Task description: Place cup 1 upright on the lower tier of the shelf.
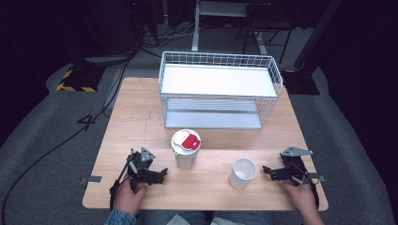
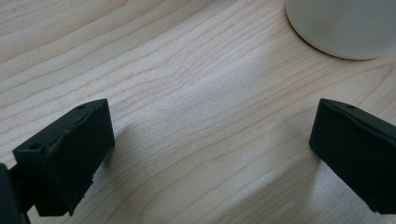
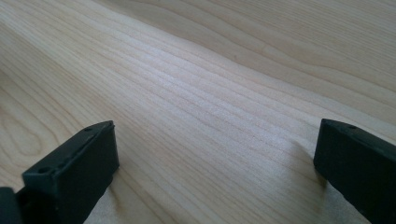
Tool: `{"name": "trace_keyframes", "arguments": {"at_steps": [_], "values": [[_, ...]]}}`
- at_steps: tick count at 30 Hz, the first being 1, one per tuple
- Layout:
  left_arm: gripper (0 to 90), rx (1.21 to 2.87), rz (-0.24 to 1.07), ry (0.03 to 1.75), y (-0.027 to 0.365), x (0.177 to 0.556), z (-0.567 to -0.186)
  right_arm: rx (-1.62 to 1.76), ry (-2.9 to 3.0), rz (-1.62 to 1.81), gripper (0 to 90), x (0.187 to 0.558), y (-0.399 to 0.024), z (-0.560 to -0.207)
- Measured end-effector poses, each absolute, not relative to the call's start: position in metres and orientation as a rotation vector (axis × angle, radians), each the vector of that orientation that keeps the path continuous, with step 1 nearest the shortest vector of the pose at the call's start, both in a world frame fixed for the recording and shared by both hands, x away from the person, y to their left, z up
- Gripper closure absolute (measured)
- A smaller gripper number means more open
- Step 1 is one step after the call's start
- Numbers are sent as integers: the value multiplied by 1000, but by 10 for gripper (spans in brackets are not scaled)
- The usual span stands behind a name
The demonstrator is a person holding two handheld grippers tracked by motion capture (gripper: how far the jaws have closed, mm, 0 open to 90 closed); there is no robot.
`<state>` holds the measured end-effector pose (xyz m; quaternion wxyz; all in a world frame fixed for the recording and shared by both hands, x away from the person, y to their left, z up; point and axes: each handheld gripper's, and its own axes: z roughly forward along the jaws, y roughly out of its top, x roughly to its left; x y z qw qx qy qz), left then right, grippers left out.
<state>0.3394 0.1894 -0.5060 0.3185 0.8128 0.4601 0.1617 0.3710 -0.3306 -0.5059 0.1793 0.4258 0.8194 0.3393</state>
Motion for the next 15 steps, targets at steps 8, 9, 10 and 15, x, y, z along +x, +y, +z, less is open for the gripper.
{"name": "trace_keyframes", "arguments": {"at_steps": [8,9,10,15], "values": [[5,2139,425,1209,189,340,-506,1204,2316,959,0,371,-331,-506],[5,2139,425,1209,189,340,-506,1204,2316,959,0,371,-331,-506],[5,2139,425,1210,189,340,-506,1204,2316,959,0,371,-331,-506],[3,2142,427,1207,189,340,-506,1208,2310,959,7,371,-331,-506]]}}
